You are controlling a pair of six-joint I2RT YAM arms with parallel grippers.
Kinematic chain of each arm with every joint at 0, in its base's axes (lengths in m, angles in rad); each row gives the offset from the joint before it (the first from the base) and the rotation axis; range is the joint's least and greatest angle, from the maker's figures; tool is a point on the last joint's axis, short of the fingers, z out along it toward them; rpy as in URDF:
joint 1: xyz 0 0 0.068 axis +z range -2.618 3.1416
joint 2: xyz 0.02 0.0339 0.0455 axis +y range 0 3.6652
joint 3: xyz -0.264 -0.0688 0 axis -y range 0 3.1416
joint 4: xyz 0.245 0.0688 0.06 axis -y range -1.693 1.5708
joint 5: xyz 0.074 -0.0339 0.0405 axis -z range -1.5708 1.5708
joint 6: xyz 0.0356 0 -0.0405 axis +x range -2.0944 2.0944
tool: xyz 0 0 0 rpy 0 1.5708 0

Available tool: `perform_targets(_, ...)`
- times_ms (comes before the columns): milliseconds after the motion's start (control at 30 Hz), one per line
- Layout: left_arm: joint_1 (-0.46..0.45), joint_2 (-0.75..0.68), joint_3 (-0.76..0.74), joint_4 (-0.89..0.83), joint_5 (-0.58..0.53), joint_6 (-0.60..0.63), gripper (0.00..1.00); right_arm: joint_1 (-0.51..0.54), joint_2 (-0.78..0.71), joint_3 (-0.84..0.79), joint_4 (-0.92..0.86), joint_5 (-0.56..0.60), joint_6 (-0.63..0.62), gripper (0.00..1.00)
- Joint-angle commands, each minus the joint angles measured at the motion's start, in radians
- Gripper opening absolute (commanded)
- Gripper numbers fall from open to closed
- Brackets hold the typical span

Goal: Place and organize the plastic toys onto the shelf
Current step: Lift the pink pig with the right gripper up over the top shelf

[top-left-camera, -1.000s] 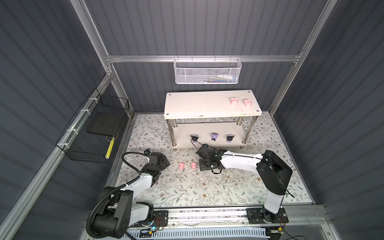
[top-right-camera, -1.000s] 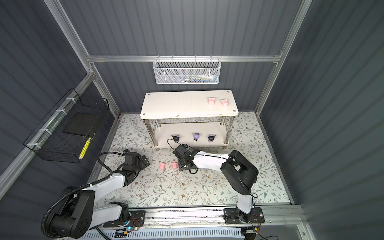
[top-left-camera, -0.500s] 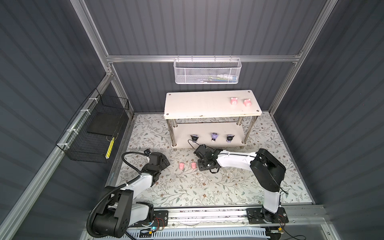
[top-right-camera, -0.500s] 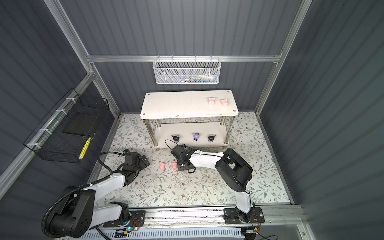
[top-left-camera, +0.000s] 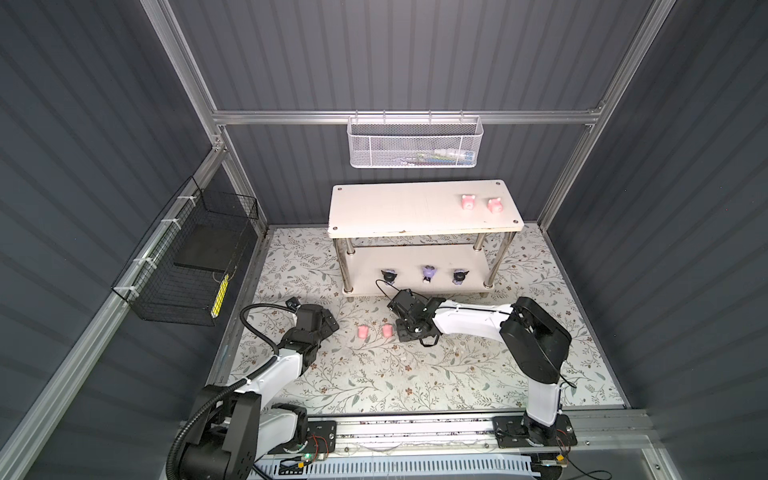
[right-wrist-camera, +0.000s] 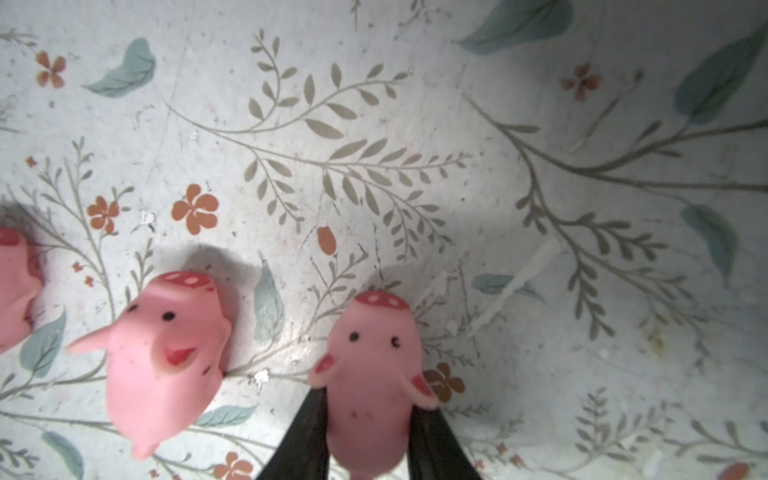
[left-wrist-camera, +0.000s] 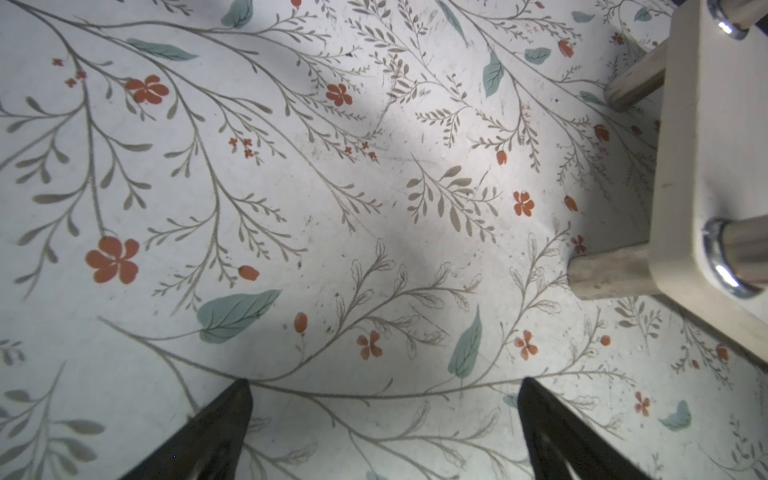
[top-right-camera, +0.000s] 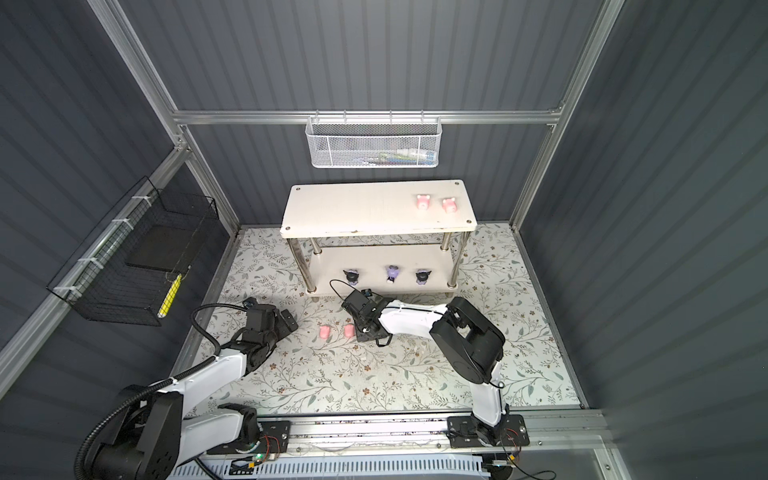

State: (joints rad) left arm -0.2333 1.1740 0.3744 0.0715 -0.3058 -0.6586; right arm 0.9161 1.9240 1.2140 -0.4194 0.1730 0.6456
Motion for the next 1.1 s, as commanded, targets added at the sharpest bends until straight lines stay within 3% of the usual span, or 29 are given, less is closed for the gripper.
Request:
perform_targets(0, -0.001, -0.028, 0.022, -0.050, -0.005, 0.012, 1.00, -0.003, -0.003, 0.013, -0.019, 0.018, -0.009, 0.29)
perform_targets(300, -0.001, -0.086, 0.031, -0.091, -0.014, 0.019, 1.00, 0.002, -0.180, -0.050, -0.085, -0.017, -0.047, 0.31)
perform_targets(533, -0.001, -0.077, 0.040, -0.087, -0.018, 0.020, 1.00, 0.004, -0.444, 0.000, -0.334, -0.071, -0.147, 0.32)
perform_targets(767, -0.001, -0.049, 0.052, -0.065, -0.004, 0.020, 1.00, 0.004, -0.604, 0.224, -0.645, -0.006, -0.230, 0.32)
perform_targets(1067, -0.001, -0.029, 0.067, -0.056, 0.006, 0.024, 1.00, -0.001, -0.566, 0.623, -0.833, 0.076, -0.354, 0.32)
